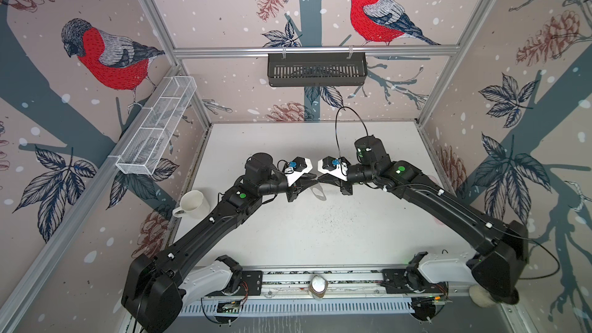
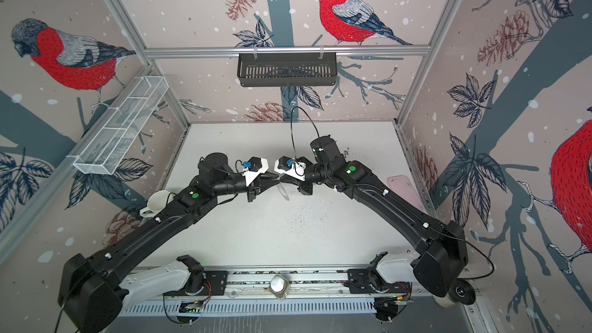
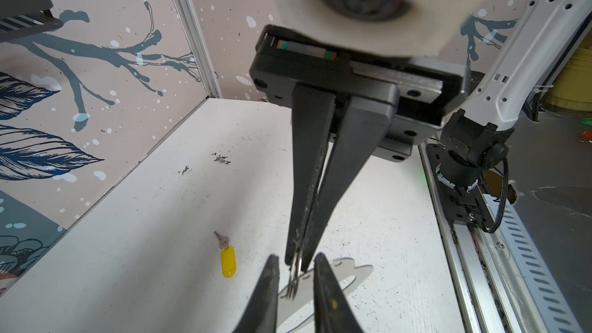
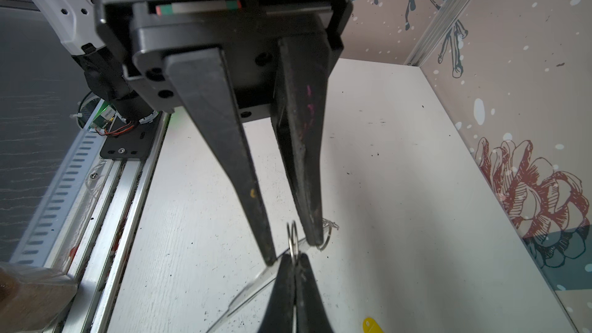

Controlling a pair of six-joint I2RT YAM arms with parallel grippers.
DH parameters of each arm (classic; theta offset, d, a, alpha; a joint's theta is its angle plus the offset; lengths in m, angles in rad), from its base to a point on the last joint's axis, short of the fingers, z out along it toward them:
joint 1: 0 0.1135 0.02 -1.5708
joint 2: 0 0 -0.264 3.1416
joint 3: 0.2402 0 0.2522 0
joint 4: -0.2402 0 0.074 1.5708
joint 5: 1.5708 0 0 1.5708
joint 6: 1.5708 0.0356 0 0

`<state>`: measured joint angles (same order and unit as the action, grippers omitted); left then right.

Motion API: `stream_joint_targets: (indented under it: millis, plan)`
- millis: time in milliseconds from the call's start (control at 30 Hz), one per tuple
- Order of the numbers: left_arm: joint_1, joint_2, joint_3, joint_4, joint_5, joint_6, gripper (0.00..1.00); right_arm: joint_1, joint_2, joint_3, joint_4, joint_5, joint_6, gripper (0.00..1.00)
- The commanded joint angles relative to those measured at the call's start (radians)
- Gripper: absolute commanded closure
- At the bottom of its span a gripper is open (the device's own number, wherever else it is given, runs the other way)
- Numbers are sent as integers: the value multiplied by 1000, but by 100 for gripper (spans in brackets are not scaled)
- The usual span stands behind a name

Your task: Put the keys on the keyring

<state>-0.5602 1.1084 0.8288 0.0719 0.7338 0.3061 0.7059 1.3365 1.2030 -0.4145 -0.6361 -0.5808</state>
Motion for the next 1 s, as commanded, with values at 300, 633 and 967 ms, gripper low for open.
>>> stream_joint_targets:
  millis: [300, 633, 967]
  plan:
    - [-1, 7, 11, 10, 32, 19, 90, 6, -13, 4, 27, -43, -14, 100]
    - [0, 10, 5, 10, 36, 18, 89, 4, -40, -16, 57, -57, -2, 100]
    - [0, 19, -22, 92, 42, -23, 100, -3, -50, -32, 93, -67, 21, 100]
